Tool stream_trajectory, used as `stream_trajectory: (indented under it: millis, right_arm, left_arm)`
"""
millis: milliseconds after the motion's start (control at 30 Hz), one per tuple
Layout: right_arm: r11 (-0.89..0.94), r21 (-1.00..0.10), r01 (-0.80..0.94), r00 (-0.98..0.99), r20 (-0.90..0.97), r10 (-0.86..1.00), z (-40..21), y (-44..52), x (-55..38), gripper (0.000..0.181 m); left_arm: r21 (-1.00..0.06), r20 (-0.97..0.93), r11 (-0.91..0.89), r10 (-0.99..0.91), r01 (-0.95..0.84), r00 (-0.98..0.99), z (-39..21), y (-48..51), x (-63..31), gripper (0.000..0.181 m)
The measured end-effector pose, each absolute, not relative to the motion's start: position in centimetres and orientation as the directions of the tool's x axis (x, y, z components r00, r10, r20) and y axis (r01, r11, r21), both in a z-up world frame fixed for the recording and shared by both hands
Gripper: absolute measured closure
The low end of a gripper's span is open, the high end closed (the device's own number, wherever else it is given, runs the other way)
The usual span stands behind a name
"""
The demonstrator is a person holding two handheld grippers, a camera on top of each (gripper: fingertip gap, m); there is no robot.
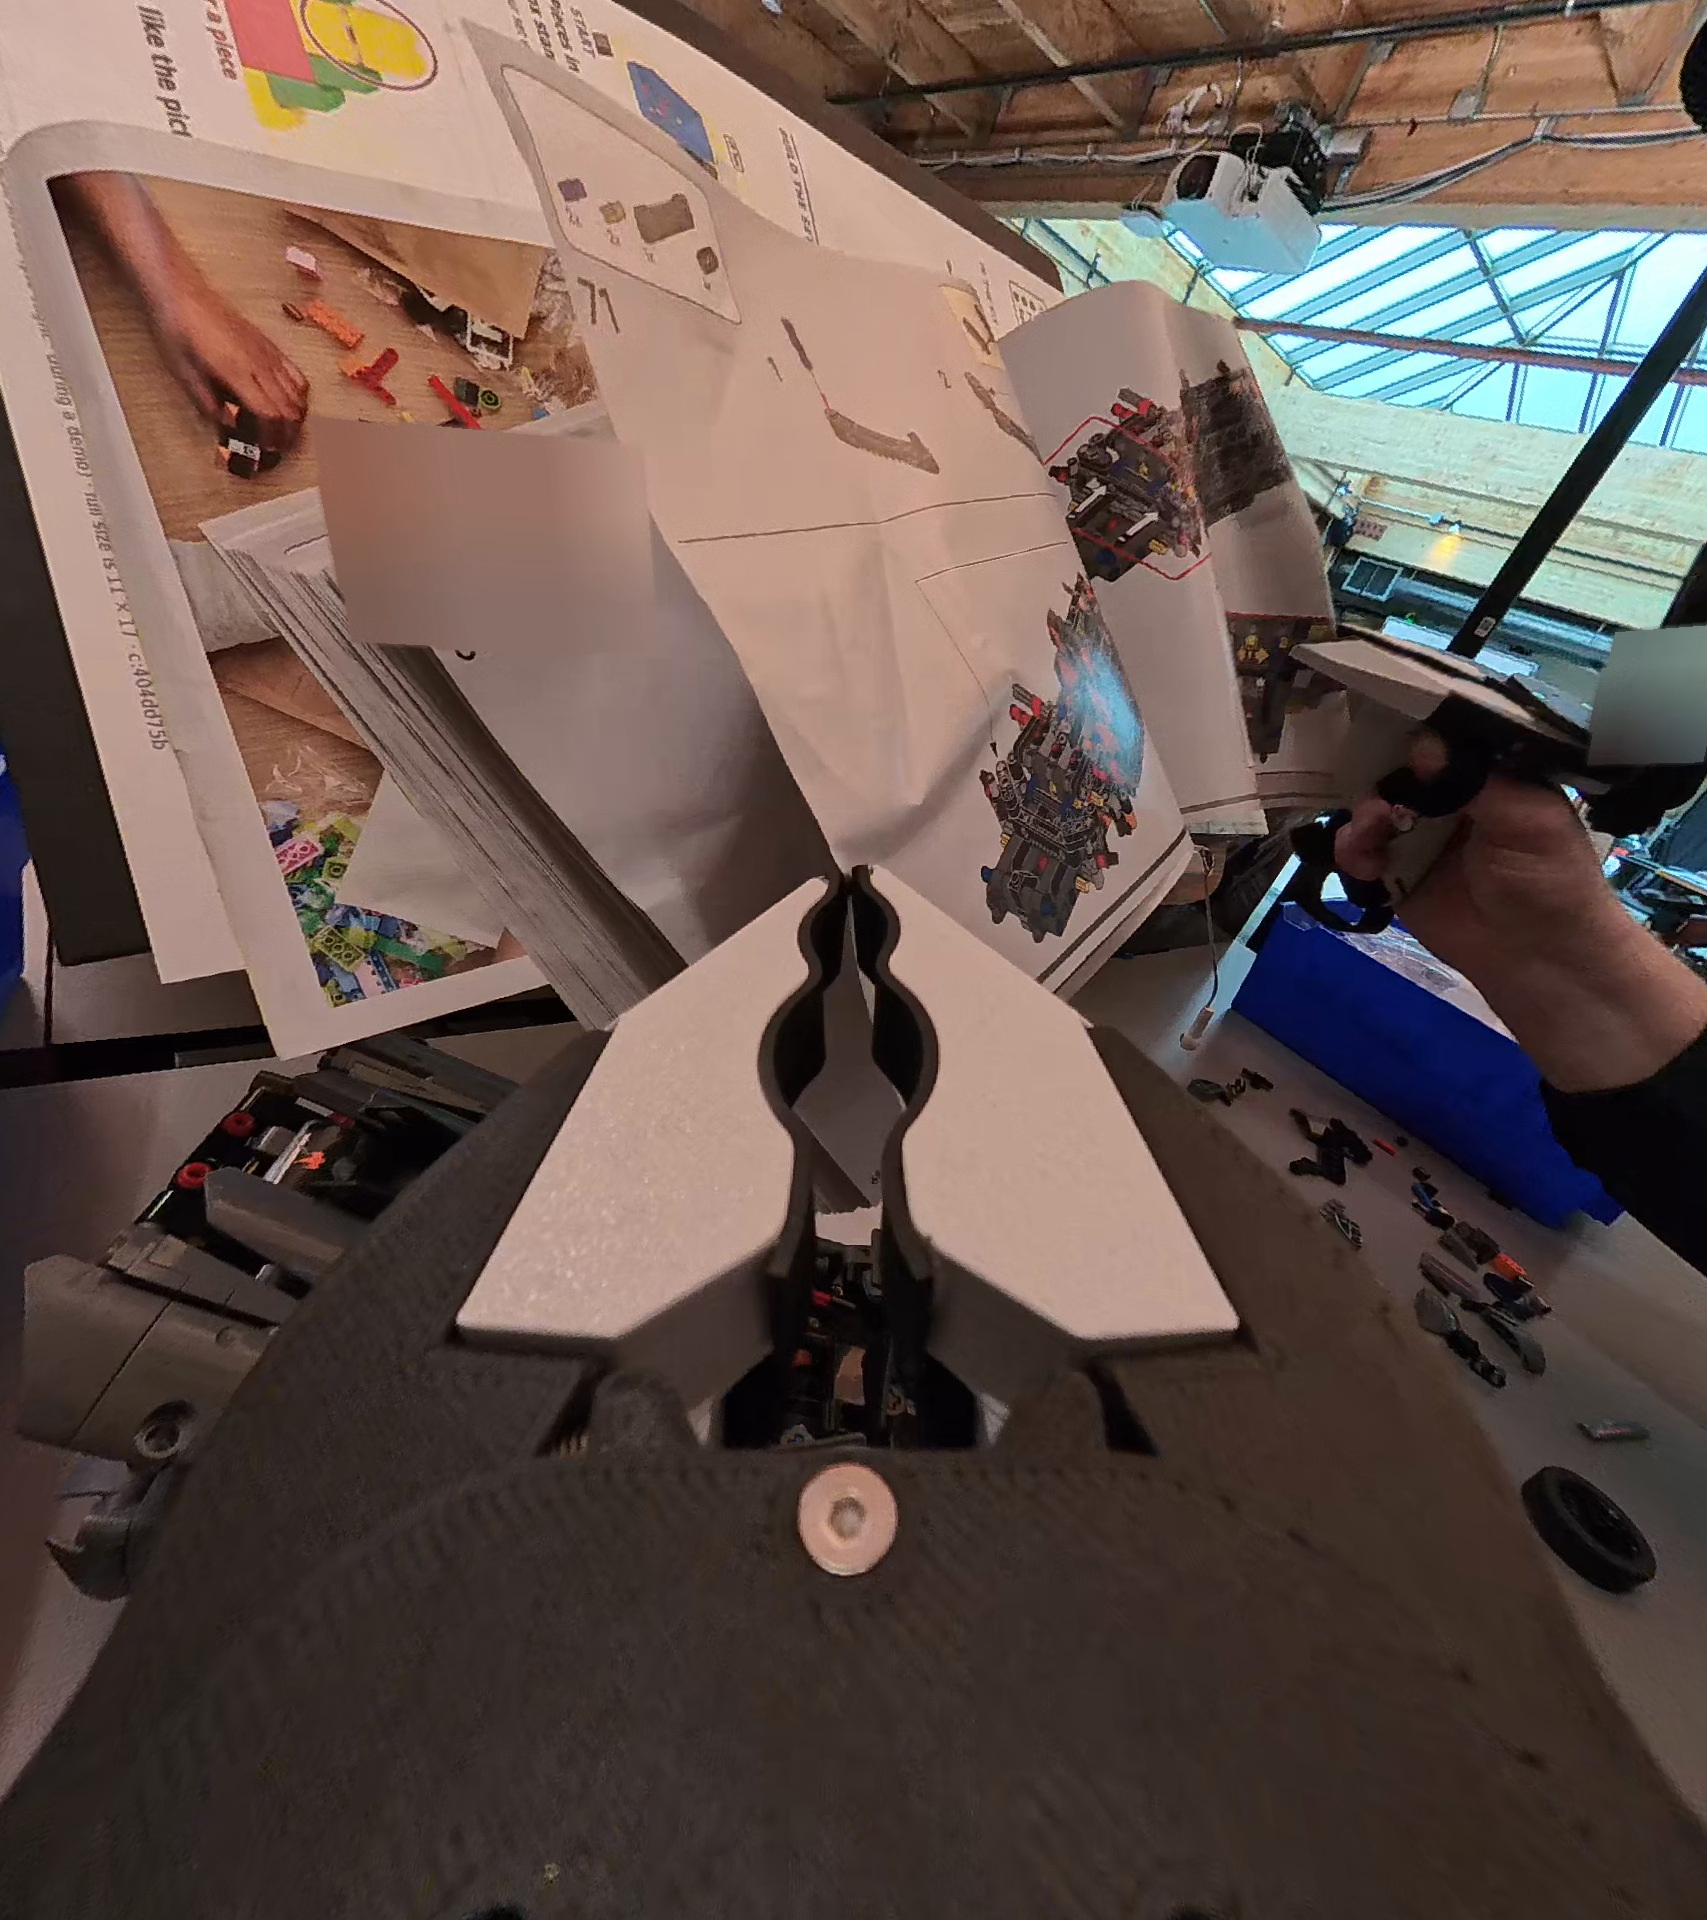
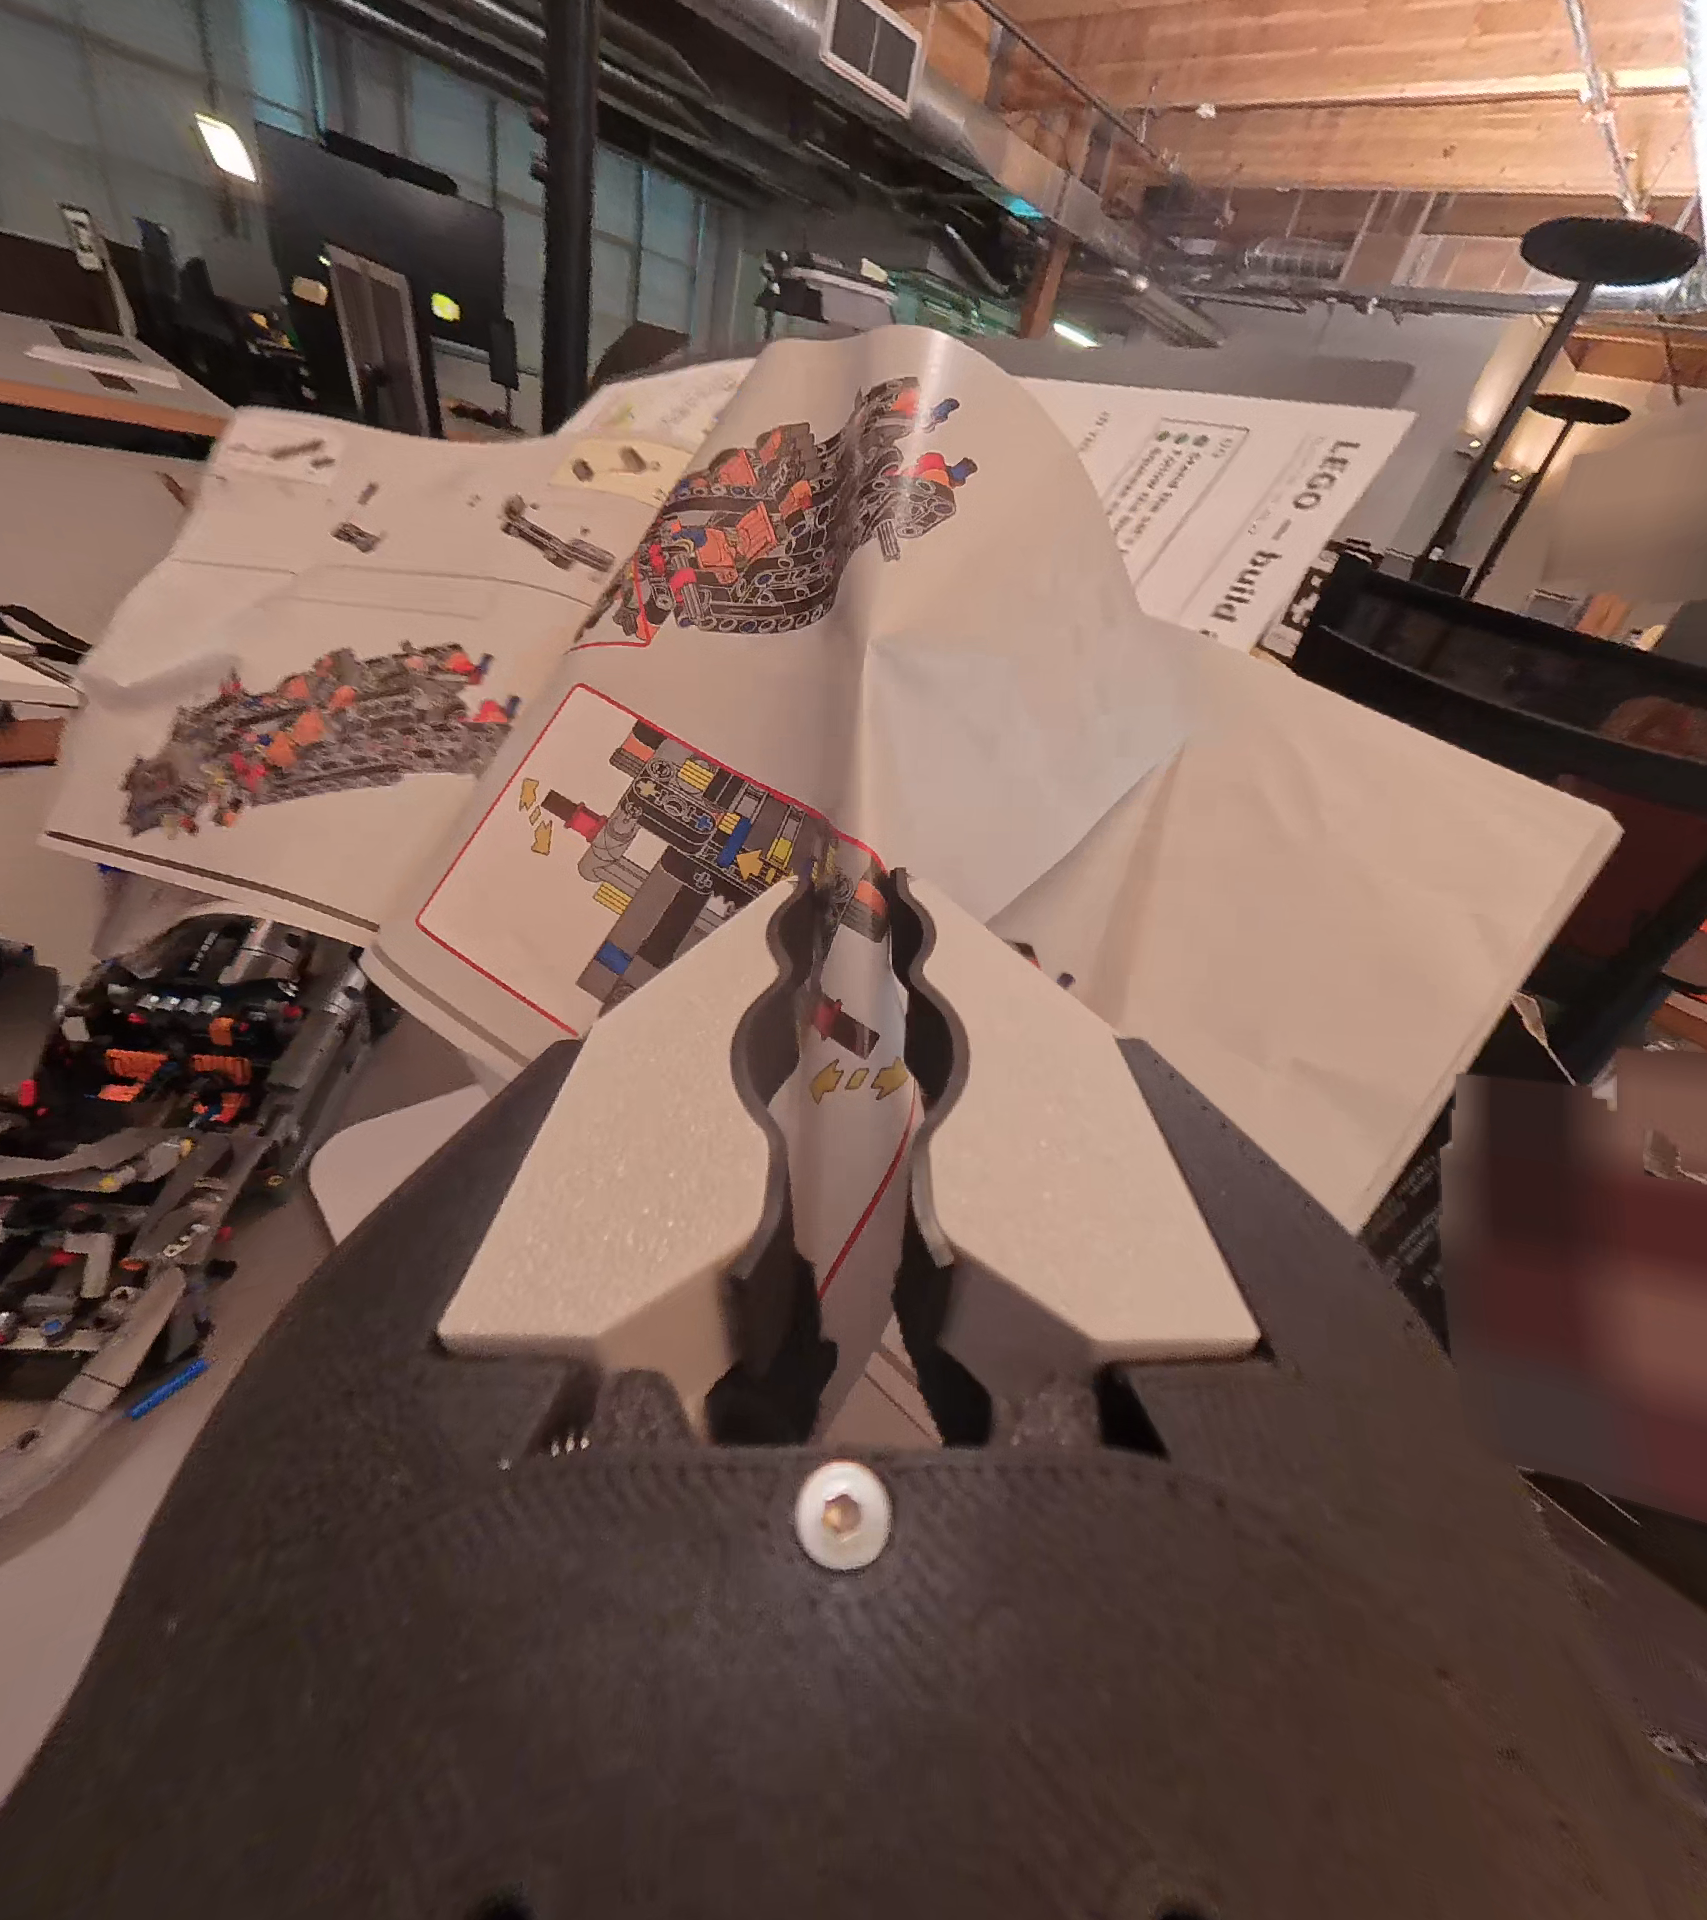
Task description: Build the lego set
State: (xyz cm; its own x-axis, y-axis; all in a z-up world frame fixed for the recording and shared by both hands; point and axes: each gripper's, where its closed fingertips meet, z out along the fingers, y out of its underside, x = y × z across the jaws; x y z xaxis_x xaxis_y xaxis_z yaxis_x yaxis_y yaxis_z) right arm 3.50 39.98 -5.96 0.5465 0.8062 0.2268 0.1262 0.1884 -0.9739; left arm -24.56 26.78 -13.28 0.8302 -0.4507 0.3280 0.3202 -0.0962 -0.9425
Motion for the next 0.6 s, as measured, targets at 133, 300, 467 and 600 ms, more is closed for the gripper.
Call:
stream_trajectory:
  millis: [133,300,467,600]
  right_arm:
    - [0.209,-0.973,0.100,0.502,0.231,0.834,-5.3,38.6,2.6,0.170]
    - [0.238,-0.970,0.044,0.418,0.234,0.878,-4.0,35.6,0.4,0.168]
    - [0.232,-0.973,0.020,0.323,0.226,0.919,-4.0,31.7,-3.4,0.163]
    - [0.185,-0.983,-0.009,0.100,0.183,0.978,-5.1,26.8,-7.1,0.127]
  left_arm:
    - [-0.947,0.315,-0.092,-0.441,0.306,0.840,-13.3,26.8,-24.6,0.181]
    - [-0.966,0.248,-0.031,-0.380,0.256,0.891,-12.4,26.6,-25.3,0.166]
    - [-0.997,0.006,0.065,-0.374,0.033,0.927,-10.1,25.7,-22.7,0.140]
    - [-0.986,-0.167,0.077,-0.423,-0.148,0.891,-10.6,25.8,-18.6,0.128]
